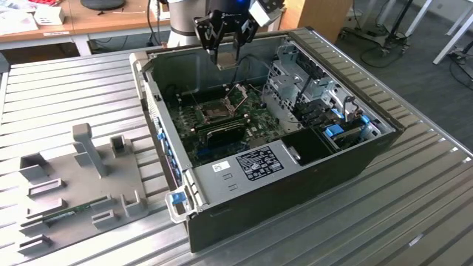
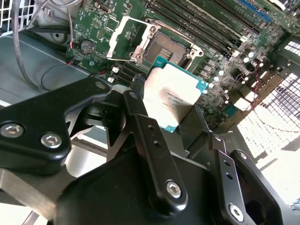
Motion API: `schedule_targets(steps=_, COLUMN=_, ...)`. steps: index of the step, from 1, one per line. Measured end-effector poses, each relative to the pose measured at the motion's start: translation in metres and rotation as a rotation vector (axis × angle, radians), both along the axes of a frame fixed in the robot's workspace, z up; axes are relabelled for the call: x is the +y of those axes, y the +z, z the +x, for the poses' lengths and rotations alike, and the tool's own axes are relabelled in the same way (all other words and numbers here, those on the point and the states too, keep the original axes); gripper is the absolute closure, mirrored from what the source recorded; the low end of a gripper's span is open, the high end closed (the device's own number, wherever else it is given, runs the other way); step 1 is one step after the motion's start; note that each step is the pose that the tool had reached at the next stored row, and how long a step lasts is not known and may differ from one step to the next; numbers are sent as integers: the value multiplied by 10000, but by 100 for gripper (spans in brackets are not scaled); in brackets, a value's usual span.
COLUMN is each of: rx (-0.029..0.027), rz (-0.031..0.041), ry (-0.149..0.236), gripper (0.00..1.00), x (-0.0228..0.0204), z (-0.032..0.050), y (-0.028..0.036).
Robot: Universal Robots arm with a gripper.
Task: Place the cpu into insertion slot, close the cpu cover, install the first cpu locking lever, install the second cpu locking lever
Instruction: 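Place the cpu into insertion slot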
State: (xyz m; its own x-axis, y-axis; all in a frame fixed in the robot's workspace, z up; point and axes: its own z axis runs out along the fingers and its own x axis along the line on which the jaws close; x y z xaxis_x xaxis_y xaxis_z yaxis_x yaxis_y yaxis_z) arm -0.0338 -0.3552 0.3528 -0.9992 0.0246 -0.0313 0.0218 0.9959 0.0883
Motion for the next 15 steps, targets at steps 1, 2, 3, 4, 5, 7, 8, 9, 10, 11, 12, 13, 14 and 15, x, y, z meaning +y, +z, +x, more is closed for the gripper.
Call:
schedule_targets(steps=1, rx=0, rz=1, ry=-1, gripper=46, x=0, z=0, y=-1)
schedule_targets(steps=2, rx=-1, rz=1, ry=-1, gripper=46, x=0, z=-1, y=-1)
schedule_targets(steps=3, rx=-2, rz=1, ry=-2, gripper=46, x=0, z=-4, y=-2)
schedule_targets(steps=4, rx=-4, rz=2, ry=-3, gripper=46, x=0, z=-9, y=-4)
schedule_targets(steps=5, rx=-8, rz=5, ry=-2, gripper=46, x=0, z=-14, y=-8)
schedule_targets(steps=7, rx=-8, rz=2, ry=-1, gripper=46, x=0, z=-26, y=-20)
schedule_targets(steps=8, rx=-7, rz=1, ry=-1, gripper=46, x=0, z=-31, y=-34)
schedule_targets(steps=9, rx=-7, rz=2, ry=-1, gripper=46, x=0, z=-33, y=-50)
schedule_targets(steps=10, rx=-7, rz=2, ry=1, gripper=46, x=0, z=-33, y=-62)
schedule_targets(steps=11, rx=-6, rz=2, ry=0, gripper=46, x=0, z=-34, y=-71)
schedule_targets(steps=12, rx=-6, rz=2, ry=-1, gripper=46, x=0, z=-35, y=-81)
schedule_targets(steps=13, rx=-7, rz=2, ry=-1, gripper=46, x=0, z=-35, y=-92)
schedule_targets(steps=14, rx=-7, rz=2, ry=0, gripper=46, x=0, z=-35, y=-95)
schedule_targets(steps=15, rx=-6, rz=1, ry=0, gripper=46, x=0, z=-35, y=-95)
